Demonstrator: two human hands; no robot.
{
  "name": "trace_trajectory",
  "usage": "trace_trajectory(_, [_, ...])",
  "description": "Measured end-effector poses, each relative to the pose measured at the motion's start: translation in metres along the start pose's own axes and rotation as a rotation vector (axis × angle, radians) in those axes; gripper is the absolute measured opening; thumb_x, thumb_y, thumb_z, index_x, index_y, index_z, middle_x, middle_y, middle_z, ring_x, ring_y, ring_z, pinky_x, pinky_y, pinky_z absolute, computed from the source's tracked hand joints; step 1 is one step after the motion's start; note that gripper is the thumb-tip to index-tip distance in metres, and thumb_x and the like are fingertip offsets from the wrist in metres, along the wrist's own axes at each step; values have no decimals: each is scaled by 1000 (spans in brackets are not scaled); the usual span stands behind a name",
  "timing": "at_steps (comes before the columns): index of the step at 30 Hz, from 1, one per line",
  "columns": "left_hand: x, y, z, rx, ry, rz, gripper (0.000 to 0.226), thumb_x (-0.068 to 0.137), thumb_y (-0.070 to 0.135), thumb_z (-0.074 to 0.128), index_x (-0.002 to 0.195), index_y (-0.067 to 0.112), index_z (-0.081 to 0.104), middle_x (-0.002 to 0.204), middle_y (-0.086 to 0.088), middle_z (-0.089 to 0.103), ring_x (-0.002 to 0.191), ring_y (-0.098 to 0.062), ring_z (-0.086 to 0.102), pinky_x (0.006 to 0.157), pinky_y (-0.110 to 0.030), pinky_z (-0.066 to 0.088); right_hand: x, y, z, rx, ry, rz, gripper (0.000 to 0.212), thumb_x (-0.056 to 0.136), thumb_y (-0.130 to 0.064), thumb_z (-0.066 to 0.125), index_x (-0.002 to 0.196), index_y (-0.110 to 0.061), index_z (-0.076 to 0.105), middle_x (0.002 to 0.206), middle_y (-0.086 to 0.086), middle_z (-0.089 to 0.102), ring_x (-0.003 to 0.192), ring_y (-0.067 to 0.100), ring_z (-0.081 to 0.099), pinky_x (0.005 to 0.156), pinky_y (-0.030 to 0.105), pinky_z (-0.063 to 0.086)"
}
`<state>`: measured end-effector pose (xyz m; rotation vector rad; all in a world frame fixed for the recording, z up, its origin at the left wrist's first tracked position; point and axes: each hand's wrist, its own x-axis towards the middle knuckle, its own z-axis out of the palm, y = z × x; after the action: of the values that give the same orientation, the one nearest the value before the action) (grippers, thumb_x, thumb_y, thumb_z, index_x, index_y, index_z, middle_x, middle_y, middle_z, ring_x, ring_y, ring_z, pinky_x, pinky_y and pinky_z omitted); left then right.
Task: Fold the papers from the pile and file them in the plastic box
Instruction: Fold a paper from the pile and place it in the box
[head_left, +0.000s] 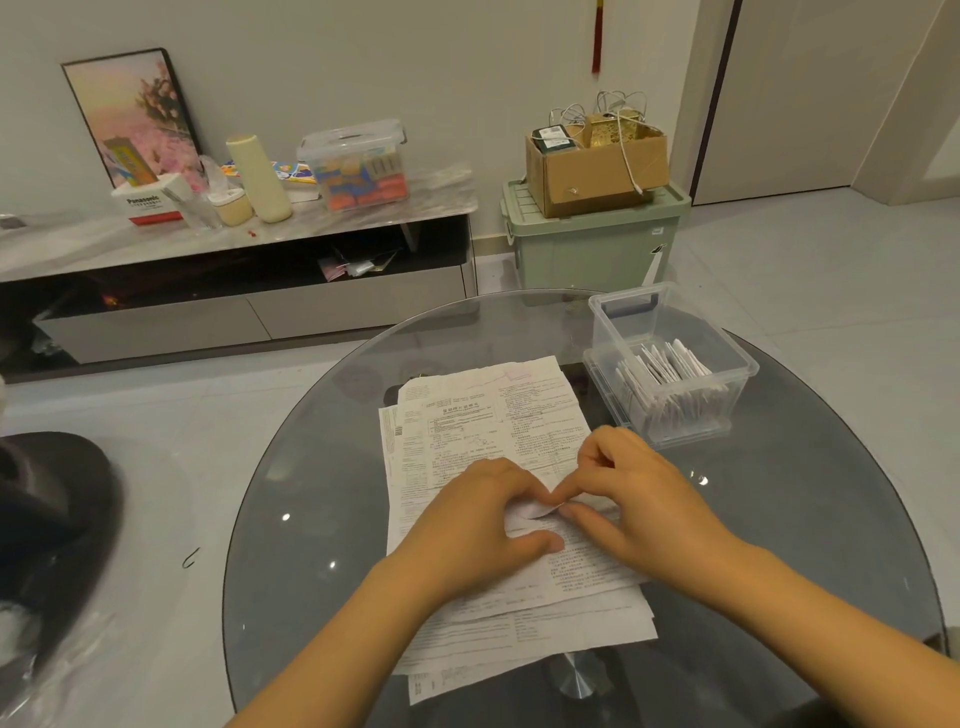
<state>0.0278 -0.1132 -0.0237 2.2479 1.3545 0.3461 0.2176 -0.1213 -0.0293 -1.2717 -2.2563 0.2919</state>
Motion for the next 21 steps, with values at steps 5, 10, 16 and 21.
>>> trace_trajectory(5, [2, 4, 4, -61, 90, -56, 19, 82, 51, 63, 91, 36, 56, 95, 16, 59, 89, -2, 54, 78, -17, 44, 4, 2, 7, 38, 65, -47, 21, 82, -42, 52, 92, -34, 69, 95, -11, 47, 85, 6, 38, 71, 15, 36])
trace_trajectory(10, [4, 0, 4, -139, 136, -88, 19, 84, 38, 66, 97, 33, 53, 93, 16, 60, 85, 0, 58, 80, -21, 50, 6, 7, 20, 105, 134, 55, 30, 79, -27, 68, 109, -29, 65, 99, -10, 47, 91, 4, 43, 74, 21, 45])
trace_trajectory(16, [3, 0, 2, -130, 124, -130, 47, 85, 35, 66, 125, 29, 44, 101, 21, 48, 88, 1, 50, 80, -11, 41, 13, 6, 29, 137, 31, 122, 53, 79, -28, 71, 128, -34, 52, 102, -13, 42, 97, 1, 40, 83, 21, 43])
trace_trajectory(21, [5, -1, 1, -88, 85, -162, 64, 84, 38, 66, 138, 30, 33, 139, 12, 39, 123, -7, 41, 95, -16, 33, 15, 3, 32, 121, -51, 171, 62, 82, -34, 68, 136, -40, 39, 111, -10, 45, 104, 2, 36, 92, 24, 40])
